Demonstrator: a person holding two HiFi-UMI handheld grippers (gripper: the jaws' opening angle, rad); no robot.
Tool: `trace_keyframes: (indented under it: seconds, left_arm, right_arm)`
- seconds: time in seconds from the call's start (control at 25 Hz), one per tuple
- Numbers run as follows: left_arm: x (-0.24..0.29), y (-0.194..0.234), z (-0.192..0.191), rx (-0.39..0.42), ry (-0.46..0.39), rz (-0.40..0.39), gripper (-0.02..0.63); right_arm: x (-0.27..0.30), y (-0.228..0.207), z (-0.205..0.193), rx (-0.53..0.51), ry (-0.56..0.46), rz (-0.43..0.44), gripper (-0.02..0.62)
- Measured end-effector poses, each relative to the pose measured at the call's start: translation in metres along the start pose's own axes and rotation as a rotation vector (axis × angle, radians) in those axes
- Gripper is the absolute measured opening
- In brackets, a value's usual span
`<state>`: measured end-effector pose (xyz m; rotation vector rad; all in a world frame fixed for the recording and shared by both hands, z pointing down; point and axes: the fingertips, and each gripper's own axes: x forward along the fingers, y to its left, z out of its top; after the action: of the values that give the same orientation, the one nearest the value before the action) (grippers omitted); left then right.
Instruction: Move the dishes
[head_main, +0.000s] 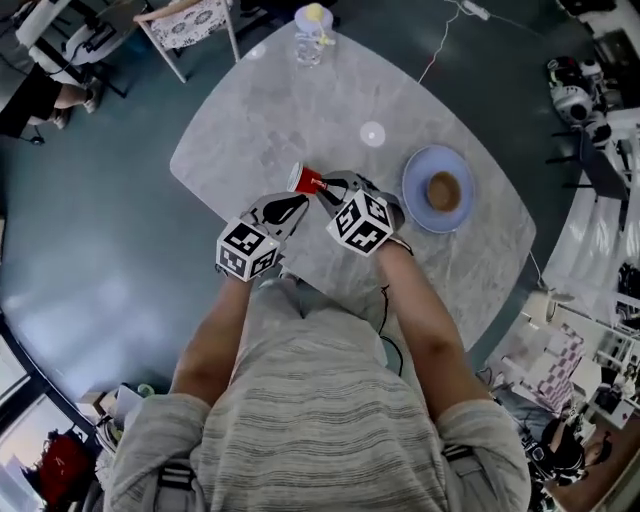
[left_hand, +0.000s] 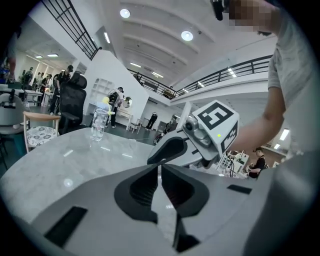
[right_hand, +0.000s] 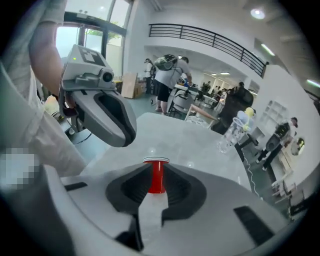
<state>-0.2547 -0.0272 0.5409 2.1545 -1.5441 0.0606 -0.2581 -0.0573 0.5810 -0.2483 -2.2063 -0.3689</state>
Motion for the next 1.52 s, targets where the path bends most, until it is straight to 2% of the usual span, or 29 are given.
trace_keyframes:
  seconds: [0.4, 0.6, 0.84, 1.12, 1.36, 1.52]
  left_arm:
    - [-0.043, 0.029, -0.019, -0.071, -0.050, 0.088, 0.035]
    - [-0.050, 0.034, -0.026, -0.098, -0.061, 0.106, 0.035]
    - [-0.046, 0.048, -0.041, -0.125, -0.034, 0.107, 0.035]
    - [-0.048, 0.039, -0.040, -0.146, -0.020, 0.096, 0.035]
    - [-0.036, 0.044, -0.045, -0.142, -0.006, 0.082, 0.035]
    - [-0.038, 0.042, -0.047, -0.132, 0.001, 0.066, 0.035]
  right_arm:
    - [0.048, 0.021, 0.016, -0.618, 0.210, 0.245, 0.109]
    - [0.061, 0.024, 0.016, -0.843, 0.309, 0.357, 0.115]
    - [0.081, 0.026, 0.003, -1.097, 0.448, 0.476, 0.115]
    - [0.079, 0.028, 0.001, -1.194, 0.551, 0.564, 0.112]
    - [0.078, 0.022, -0.016, -1.159, 0.675, 0.661, 0.086]
    - [0.071, 0.029, -0.025, -1.072, 0.699, 0.675, 0.063]
